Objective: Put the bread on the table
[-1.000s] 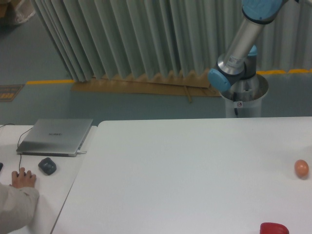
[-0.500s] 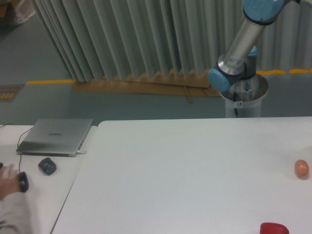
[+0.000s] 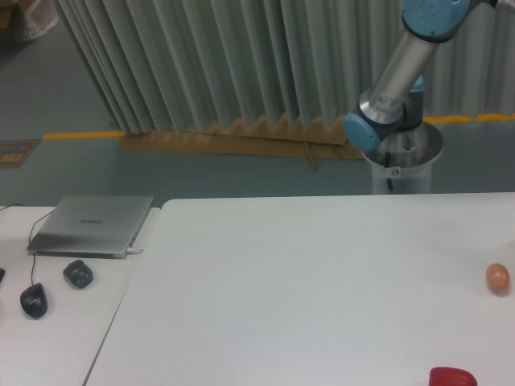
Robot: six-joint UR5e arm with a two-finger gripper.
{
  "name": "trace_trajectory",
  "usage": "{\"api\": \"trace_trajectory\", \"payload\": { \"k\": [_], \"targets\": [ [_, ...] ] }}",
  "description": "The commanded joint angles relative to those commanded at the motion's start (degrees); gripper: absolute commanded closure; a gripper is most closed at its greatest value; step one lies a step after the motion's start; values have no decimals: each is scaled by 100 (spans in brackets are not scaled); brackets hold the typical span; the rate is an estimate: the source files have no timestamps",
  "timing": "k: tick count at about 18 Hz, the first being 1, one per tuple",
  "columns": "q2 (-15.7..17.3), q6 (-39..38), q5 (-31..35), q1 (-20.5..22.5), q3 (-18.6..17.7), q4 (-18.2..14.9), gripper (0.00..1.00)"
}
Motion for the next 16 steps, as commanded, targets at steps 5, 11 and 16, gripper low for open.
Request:
{"api": "trace_trajectory", "payload": {
  "k": [5, 11, 16],
  "targets": [
    [263, -201, -53, 44, 9, -447, 42],
    [641, -1088, -588, -26, 70, -1230, 45],
    [922, -2336, -1045, -351, 211, -1880, 45]
  ]
}}
